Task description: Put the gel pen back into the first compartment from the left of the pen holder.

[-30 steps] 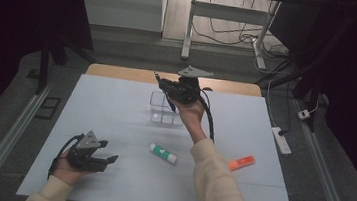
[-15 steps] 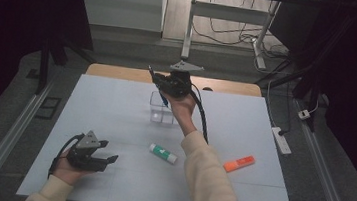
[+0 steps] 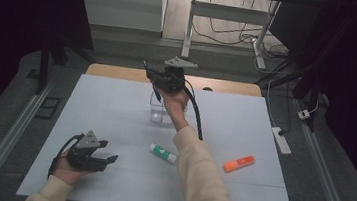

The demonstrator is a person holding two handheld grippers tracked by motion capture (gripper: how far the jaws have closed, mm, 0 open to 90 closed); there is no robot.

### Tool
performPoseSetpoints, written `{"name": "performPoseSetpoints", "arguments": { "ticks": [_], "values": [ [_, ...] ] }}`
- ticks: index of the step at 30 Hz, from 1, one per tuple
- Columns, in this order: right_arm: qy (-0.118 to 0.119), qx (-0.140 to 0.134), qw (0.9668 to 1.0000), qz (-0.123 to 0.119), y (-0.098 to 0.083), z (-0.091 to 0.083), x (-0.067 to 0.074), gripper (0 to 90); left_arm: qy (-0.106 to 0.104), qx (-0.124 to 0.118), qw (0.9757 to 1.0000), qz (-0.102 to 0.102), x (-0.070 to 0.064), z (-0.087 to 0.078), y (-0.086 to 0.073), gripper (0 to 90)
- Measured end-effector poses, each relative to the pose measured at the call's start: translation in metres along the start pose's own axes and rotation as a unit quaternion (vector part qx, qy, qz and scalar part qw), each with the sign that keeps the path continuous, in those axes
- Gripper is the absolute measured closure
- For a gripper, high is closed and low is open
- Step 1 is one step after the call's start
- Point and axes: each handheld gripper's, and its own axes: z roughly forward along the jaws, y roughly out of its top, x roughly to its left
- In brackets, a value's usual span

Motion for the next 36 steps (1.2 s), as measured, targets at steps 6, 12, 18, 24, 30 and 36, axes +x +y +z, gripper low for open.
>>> {"name": "performPoseSetpoints", "arguments": {
  "ticks": [6,12,18,24,30,36],
  "values": [
    [-0.012,0.001,0.9999,0.005,-0.003,0.006,-0.003,77.7,0.0,0.001,1.0,0.0,0.0,0.0,-0.001,32.4],
    [-0.04,0.021,0.999,0.003,-0.007,0.003,-0.003,55.8,0.0,0.001,1.0,-0.001,0.001,0.0,-0.001,32.4],
    [-0.036,0.03,0.9989,-0.006,-0.008,-0.012,-0.005,51.0,0.003,0.002,1.0,0.001,-0.001,0.0,0.0,32.4],
    [-0.025,0.043,0.9985,-0.02,-0.011,-0.032,-0.007,51.0,0.005,0.002,1.0,0.0,0.0,0.0,0.0,32.4],
    [-0.024,0.058,0.9976,-0.03,-0.018,-0.048,-0.009,50.6,0.008,0.006,0.9999,0.004,-0.002,0.002,0.0,32.4],
    [-0.006,0.075,0.9966,-0.033,-0.03,-0.061,-0.007,49.8,0.009,0.007,0.9999,0.003,-0.001,0.002,0.0,32.4]
  ]
}}
